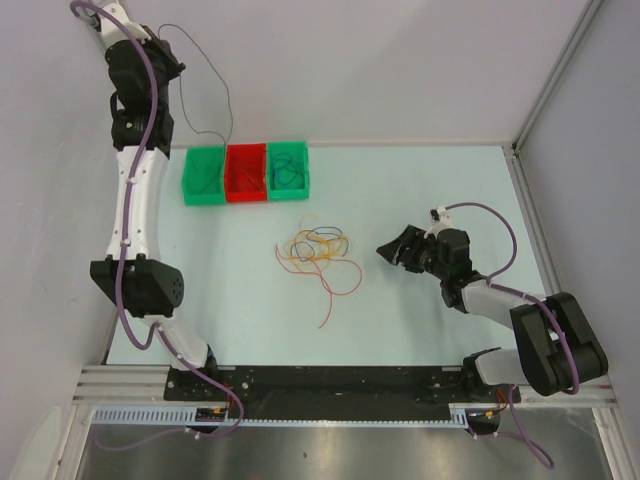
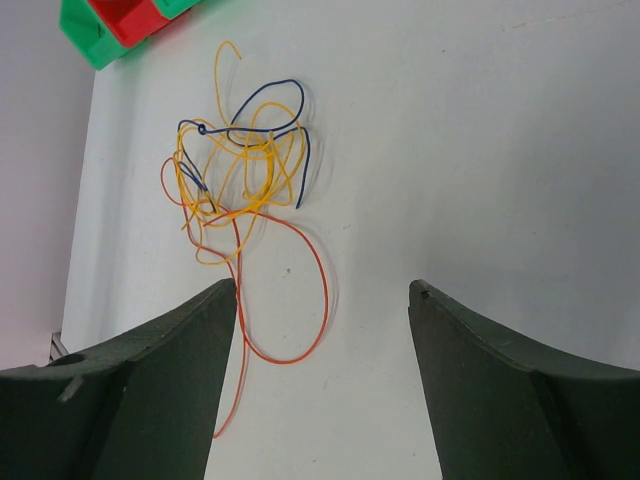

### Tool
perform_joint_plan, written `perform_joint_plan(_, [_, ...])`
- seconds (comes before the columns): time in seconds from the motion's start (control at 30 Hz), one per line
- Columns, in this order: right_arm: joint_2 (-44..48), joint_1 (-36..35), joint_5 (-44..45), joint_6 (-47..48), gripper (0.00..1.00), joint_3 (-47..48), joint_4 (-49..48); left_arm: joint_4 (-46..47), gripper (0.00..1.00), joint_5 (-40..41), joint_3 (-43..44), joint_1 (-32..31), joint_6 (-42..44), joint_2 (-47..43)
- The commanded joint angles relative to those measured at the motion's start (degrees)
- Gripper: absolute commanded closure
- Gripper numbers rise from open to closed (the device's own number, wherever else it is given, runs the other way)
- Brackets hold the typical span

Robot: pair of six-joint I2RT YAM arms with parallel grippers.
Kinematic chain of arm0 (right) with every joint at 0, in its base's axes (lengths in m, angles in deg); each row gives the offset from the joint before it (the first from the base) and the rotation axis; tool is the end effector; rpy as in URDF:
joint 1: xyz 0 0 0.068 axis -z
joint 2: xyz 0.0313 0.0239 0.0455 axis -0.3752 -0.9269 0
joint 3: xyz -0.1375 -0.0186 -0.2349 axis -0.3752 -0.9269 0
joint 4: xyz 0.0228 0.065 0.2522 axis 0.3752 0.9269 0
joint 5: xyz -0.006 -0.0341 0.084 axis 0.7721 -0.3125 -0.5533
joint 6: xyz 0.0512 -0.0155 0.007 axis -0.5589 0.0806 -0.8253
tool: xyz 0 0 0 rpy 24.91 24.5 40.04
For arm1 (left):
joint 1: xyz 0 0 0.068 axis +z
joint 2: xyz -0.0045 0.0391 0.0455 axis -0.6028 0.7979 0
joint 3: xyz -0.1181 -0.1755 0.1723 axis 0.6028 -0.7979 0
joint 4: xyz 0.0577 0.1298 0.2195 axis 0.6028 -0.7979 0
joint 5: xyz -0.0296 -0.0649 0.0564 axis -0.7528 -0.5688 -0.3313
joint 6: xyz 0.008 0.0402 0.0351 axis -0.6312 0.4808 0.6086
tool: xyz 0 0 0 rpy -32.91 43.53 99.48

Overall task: Untangle the cables
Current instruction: Place the cable in the bin.

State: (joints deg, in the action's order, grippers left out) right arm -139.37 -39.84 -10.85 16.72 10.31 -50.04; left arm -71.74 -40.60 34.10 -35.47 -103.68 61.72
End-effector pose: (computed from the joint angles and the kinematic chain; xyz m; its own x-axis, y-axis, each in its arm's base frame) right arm 0.2401 0.0891 0.1724 -0.6378 0.4014 -0.6574 -0.2293 0.7158 0.6595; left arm 0.3960 0.0167 0.5271 0.2239 -0.3114 -0.9235 -0.1197 0.9316 -0.3431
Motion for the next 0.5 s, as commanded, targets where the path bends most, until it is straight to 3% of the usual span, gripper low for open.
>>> perform_joint_plan(0.0, [-0.31, 0.40, -0.81, -0.01, 0.26, 0.53, -2.43, -0.65, 1.00, 3.07, 0.26, -0.11, 2.68, -1.75])
perform_joint_plan(0.47, [-0.75, 0.58, -1.25, -0.10, 0.26, 0.54, -3.04, 0.40, 1.00, 4.65, -2.29, 1.73, 4.00, -0.35])
